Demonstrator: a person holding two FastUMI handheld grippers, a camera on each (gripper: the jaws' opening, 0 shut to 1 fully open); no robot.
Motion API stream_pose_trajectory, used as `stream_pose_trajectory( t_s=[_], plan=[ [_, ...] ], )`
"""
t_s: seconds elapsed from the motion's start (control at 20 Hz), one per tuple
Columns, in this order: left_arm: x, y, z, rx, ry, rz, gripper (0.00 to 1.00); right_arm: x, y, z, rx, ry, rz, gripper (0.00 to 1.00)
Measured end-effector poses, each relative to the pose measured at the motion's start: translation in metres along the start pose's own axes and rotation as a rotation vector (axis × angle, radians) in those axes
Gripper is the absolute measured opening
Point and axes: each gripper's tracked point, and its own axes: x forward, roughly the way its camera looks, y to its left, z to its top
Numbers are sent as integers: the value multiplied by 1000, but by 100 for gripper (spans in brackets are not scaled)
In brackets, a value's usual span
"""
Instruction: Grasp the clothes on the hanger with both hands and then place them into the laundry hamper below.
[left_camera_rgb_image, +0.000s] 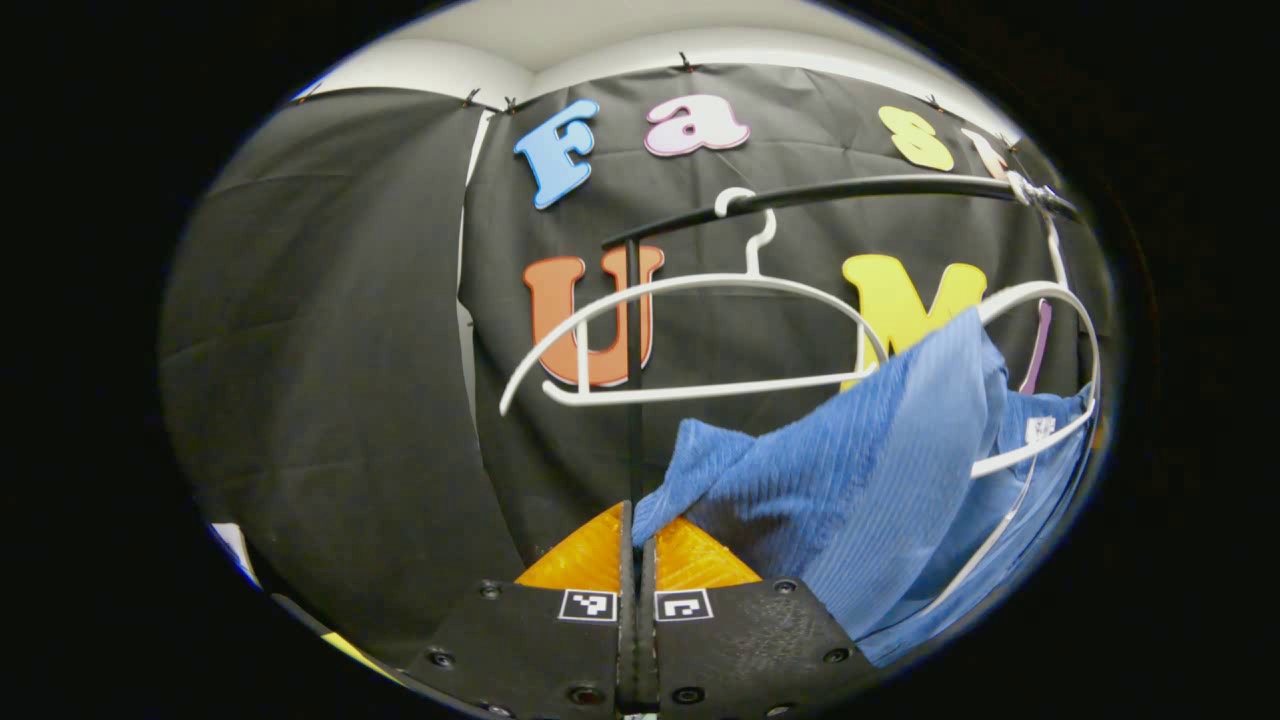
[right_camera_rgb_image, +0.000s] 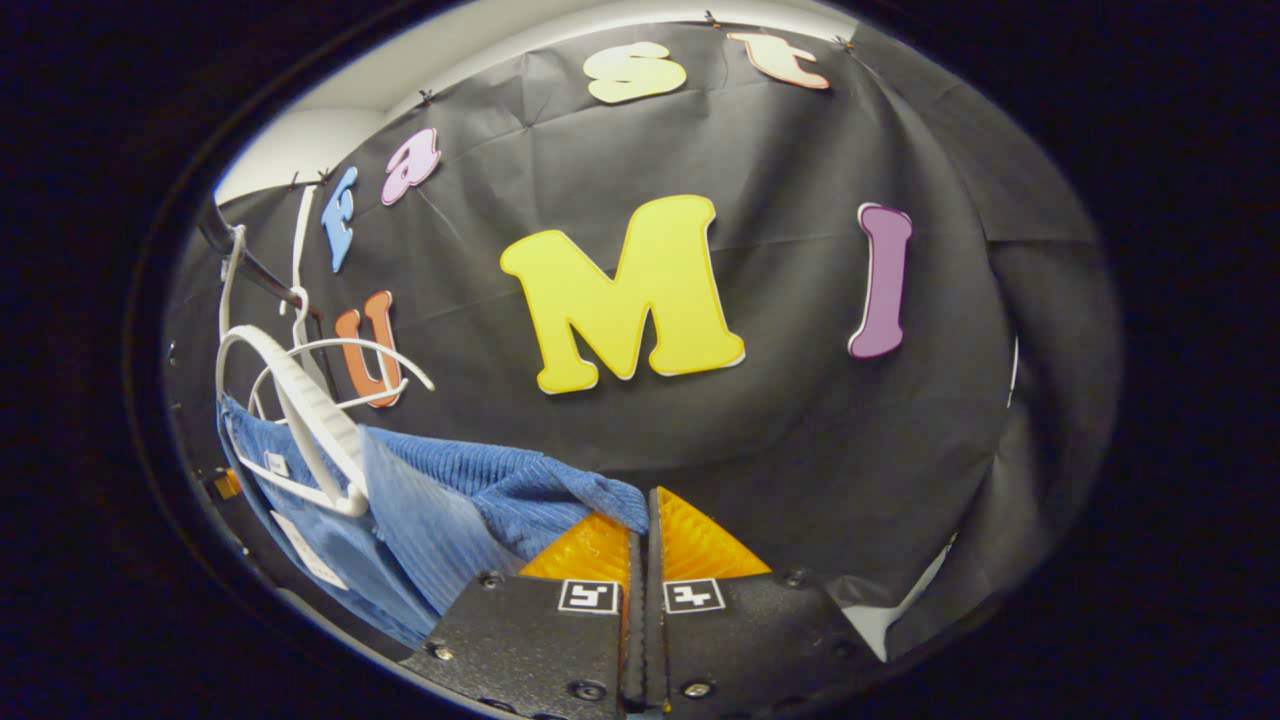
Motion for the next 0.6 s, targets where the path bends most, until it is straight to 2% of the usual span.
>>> stream_pose_trajectory(
  t_s=[0.45, 0.5, 0.6],
  plan=[
    [-18, -17, -54, 3, 49, -13, 0, -6, 6, -68, -27, 103, 12, 4],
    [-19, -19, -57, 8, 51, -15, 4, -7, 6, -74, -32, 108, 9, 4],
    [-19, -19, -74, 26, 70, -11, 0, -8, 3, -88, -47, 132, 1, 4]
  ],
)
